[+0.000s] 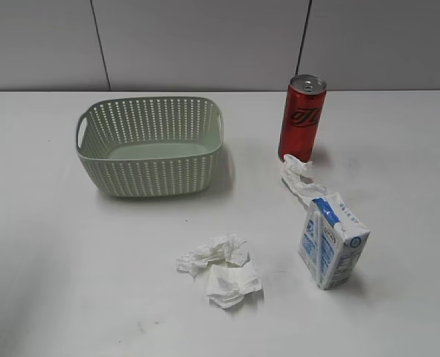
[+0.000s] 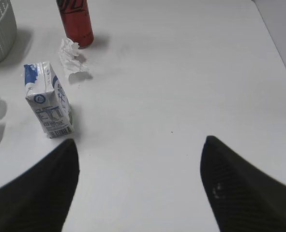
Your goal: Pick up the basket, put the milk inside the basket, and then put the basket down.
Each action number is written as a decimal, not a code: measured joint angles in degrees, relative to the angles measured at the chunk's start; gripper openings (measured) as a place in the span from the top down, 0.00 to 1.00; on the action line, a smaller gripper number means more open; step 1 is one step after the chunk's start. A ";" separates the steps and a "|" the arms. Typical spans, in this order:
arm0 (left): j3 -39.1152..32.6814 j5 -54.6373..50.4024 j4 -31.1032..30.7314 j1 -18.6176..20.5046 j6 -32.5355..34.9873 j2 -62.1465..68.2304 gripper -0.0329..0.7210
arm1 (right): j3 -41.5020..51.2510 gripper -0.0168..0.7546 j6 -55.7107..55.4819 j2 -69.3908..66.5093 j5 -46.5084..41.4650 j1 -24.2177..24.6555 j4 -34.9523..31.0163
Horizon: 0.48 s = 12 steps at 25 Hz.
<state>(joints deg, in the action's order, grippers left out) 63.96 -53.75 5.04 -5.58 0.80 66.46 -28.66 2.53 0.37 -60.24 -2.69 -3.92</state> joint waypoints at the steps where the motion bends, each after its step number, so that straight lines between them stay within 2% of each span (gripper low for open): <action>1: 1.05 0.00 0.24 -0.09 0.00 1.88 0.19 | 0.00 0.21 0.00 0.00 0.00 0.00 0.00; 7: 8.43 0.23 4.04 -0.59 0.00 14.10 0.19 | 0.00 0.21 0.00 0.00 0.00 0.00 0.00; 12: 14.23 0.32 3.98 -3.72 0.00 23.24 0.19 | 0.00 0.21 0.00 0.00 0.00 0.00 0.00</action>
<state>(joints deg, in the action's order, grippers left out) 78.20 -53.43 9.01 -9.29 0.80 89.70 -28.66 2.53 0.37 -60.24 -2.69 -3.92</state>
